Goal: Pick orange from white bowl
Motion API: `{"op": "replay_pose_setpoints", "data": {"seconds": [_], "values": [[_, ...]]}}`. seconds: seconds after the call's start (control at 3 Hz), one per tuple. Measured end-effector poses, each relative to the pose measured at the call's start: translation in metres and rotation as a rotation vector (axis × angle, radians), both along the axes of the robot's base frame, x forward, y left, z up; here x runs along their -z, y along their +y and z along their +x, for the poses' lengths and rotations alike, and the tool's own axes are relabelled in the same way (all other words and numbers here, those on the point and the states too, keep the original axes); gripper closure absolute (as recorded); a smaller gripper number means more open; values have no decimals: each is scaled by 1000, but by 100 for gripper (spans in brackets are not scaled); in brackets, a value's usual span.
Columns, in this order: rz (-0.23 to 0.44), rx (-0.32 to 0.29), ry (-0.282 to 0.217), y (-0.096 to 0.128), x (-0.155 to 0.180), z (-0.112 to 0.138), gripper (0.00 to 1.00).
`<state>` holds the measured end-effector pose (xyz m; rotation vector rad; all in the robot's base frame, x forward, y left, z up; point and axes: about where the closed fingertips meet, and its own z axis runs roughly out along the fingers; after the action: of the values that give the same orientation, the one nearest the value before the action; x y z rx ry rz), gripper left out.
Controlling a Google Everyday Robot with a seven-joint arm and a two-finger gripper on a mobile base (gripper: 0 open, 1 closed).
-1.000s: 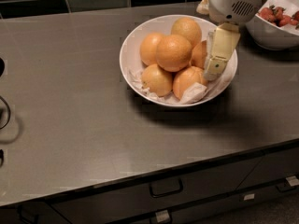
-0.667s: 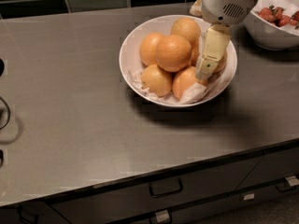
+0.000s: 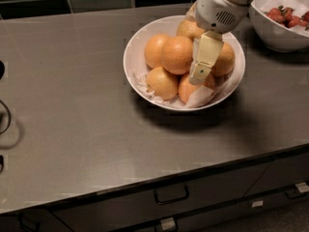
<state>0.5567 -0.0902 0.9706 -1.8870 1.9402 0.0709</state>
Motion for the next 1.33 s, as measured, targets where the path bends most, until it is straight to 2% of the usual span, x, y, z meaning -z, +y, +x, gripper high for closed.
{"op": "replay_pose_setpoints", "data": {"seconds": [0.33, 1.0, 1.33], "values": [[8, -11, 7, 8, 4, 2, 0], [10, -25, 28, 17, 12, 3, 41], [10, -28, 34, 19, 14, 4, 42]]}}
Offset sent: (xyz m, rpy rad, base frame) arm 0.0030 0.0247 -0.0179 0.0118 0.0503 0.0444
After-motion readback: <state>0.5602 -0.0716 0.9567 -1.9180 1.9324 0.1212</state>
